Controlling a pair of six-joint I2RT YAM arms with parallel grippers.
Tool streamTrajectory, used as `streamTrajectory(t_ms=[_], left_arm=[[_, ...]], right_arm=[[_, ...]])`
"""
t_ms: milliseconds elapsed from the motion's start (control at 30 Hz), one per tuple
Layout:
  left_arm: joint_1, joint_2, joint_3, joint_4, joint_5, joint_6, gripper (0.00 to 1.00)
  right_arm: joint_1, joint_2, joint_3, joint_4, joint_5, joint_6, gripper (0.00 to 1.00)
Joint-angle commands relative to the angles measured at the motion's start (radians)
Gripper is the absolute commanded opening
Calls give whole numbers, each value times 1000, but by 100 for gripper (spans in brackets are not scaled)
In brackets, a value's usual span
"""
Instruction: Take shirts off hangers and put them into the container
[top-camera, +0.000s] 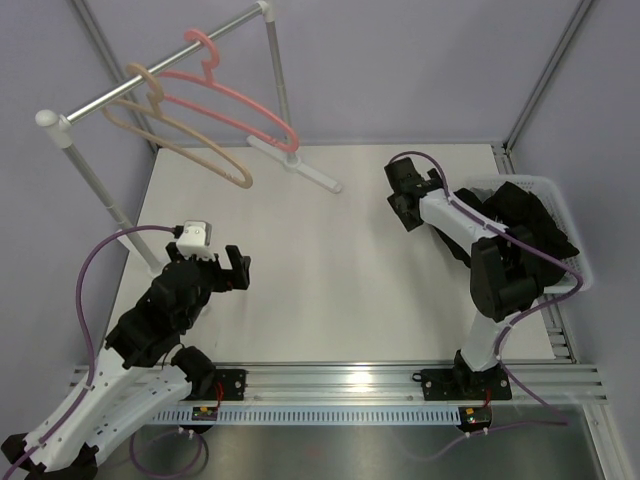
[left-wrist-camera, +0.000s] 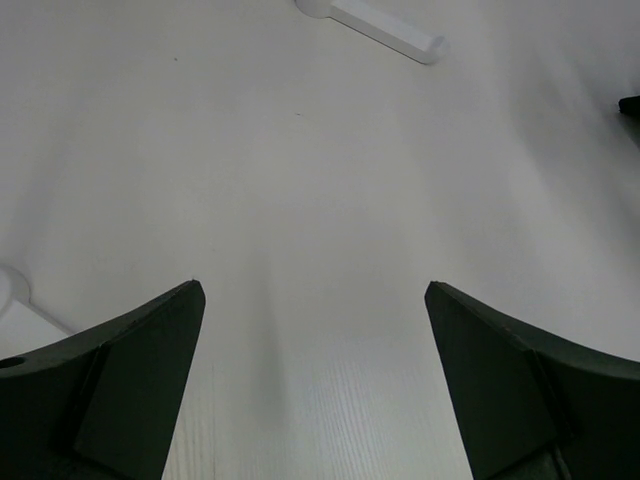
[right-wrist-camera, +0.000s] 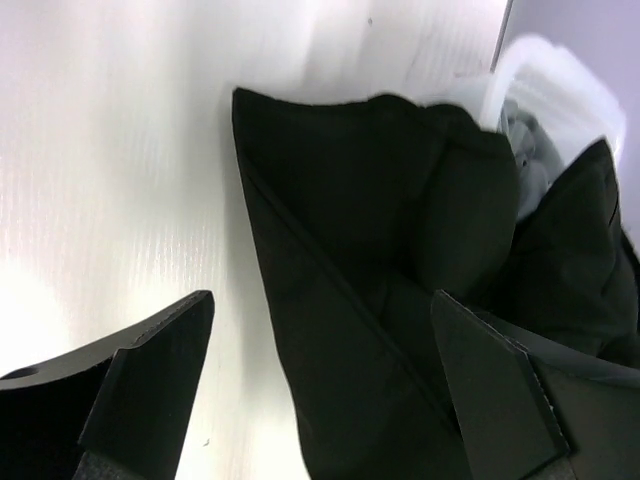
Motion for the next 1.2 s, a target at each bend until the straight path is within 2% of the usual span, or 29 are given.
streamTrajectory(t_ms=[0, 100, 267, 633, 700, 733, 800, 933, 967, 1167], left_arm=[[5, 1, -2, 36, 4, -3, 99], [4, 0, -2, 36, 4, 0, 99], [4, 4, 1, 36, 15, 0, 99], [5, 3, 1, 35, 13, 3, 99], [4, 0, 0, 36, 10, 3, 99], [5, -2, 0, 35, 10, 5, 99], [4, -5, 0, 35, 9, 5, 99], [4, -6, 0, 35, 9, 5, 99], [4, -6, 0, 35, 9, 5, 99], [4, -19, 0, 36, 10, 5, 99]], right_arm=[[-9, 58, 71, 20, -4, -134, 99], [-17, 113, 91, 36, 28, -178, 99], [-41, 170, 117, 30, -7, -195, 97], [-78, 270, 166, 44, 1, -247, 78], [-78, 279, 172, 46, -8, -252, 71], [-78, 283, 174, 41, -12, -252, 61], [-78, 296, 187, 32, -6, -252, 50], [-85, 288, 198, 4, -4, -241, 15], [-89, 268, 201, 1, -4, -228, 0], [-121, 124, 253, -28, -36, -108, 0]])
